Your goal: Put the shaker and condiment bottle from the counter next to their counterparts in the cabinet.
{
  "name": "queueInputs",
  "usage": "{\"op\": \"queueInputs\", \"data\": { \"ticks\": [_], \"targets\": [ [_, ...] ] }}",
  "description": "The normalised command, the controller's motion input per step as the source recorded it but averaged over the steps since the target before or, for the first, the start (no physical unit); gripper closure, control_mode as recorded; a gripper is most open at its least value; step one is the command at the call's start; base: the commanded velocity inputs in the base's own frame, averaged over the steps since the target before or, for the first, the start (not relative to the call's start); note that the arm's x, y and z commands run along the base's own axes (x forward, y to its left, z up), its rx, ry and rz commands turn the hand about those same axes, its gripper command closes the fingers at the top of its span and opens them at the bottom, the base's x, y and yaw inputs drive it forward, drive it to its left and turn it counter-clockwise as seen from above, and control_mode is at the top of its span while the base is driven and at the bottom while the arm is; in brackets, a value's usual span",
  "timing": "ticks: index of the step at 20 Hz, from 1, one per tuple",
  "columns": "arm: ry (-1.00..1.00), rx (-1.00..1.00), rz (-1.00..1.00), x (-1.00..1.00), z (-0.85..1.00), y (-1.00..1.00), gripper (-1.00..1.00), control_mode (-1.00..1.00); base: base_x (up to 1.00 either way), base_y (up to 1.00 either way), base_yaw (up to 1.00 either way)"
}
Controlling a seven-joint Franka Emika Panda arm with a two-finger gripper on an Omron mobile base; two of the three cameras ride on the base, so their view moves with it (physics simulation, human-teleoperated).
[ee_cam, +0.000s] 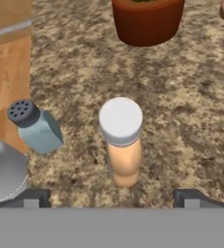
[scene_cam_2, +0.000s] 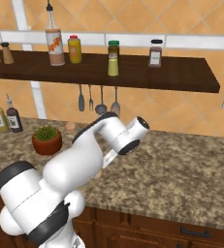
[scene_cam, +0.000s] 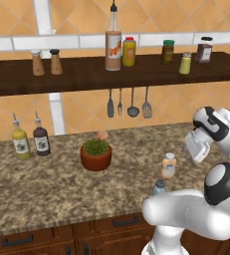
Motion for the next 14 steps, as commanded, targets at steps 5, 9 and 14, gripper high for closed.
{"op": "queueInputs", "data": {
  "ticks": [5,9,14],
  "targets": [
    [-0.02,0.04,0.00,0.01,-0.30,0.07,-1.00,-1.00,0.00,0.00,0.00],
    [0.00,0.07,0.00,0.00,-0.19,0.08,-1.00,-1.00,0.00,0.00,0.00],
    [0.00,0.11,0.00,0.00,-0.09,0.03,-1.00,-1.00,0.00,0.00,0.00]
  ]
}}
